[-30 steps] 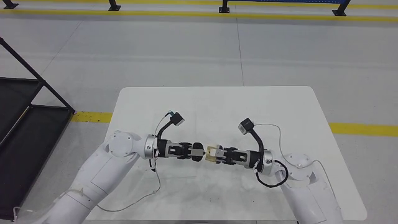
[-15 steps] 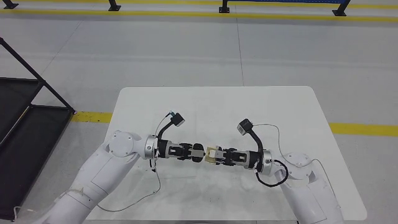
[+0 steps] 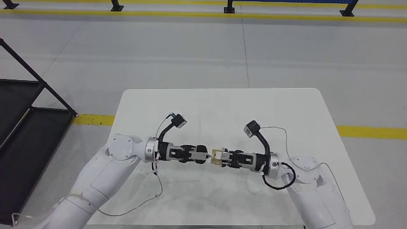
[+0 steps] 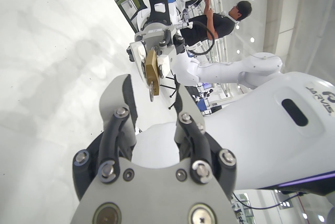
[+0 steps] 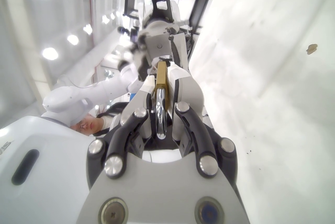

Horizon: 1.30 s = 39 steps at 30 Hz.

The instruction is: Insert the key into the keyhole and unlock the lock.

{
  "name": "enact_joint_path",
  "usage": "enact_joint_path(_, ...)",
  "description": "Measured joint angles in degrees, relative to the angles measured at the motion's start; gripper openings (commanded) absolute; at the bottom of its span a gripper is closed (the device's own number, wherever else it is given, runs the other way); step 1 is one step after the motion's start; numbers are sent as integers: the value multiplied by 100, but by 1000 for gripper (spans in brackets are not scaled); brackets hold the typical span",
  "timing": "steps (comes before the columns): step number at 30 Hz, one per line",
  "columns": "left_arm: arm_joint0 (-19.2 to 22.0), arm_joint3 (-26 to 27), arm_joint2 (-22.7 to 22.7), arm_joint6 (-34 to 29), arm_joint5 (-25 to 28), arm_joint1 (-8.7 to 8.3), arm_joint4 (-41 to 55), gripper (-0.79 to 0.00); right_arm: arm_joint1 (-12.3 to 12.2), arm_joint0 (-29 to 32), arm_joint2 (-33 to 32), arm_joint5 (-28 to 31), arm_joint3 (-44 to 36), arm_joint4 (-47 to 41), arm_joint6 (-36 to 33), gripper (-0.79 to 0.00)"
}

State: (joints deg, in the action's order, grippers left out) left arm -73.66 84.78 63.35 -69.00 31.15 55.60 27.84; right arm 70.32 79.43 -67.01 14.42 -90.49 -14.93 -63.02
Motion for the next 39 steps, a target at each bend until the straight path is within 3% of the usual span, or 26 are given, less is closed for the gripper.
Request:
enact_joint_path(2,-35,-9,51,1,13,-11,23,-160,-11,1,-2,16,5,-19,30,-785)
enact_joint_path(3,-49,-14,68,2,21,-15,31,-274,-15,-1,-1,19,9,-23,40,-785)
enact_joint_path(7,-90,-23,108,-8,37,-24,65,-416,-33,-14,17,18,26,-34,70,-785)
enact_joint_path(10,-102,-17,111,-7,42,-25,62,-465,-45,-32,38,3,51,-34,101,-785)
enact_joint_path(18,-86,-7,87,77,33,-17,-70,-566,-75,-72,93,-49,109,-42,200,-785)
enact_joint_path(22,-74,-18,70,87,26,-12,-74,-551,-88,-91,120,-60,120,-36,234,-785)
enact_joint_path(39,21,-102,-42,103,-14,24,-73,-646,-159,-100,206,7,57,-12,291,-785)
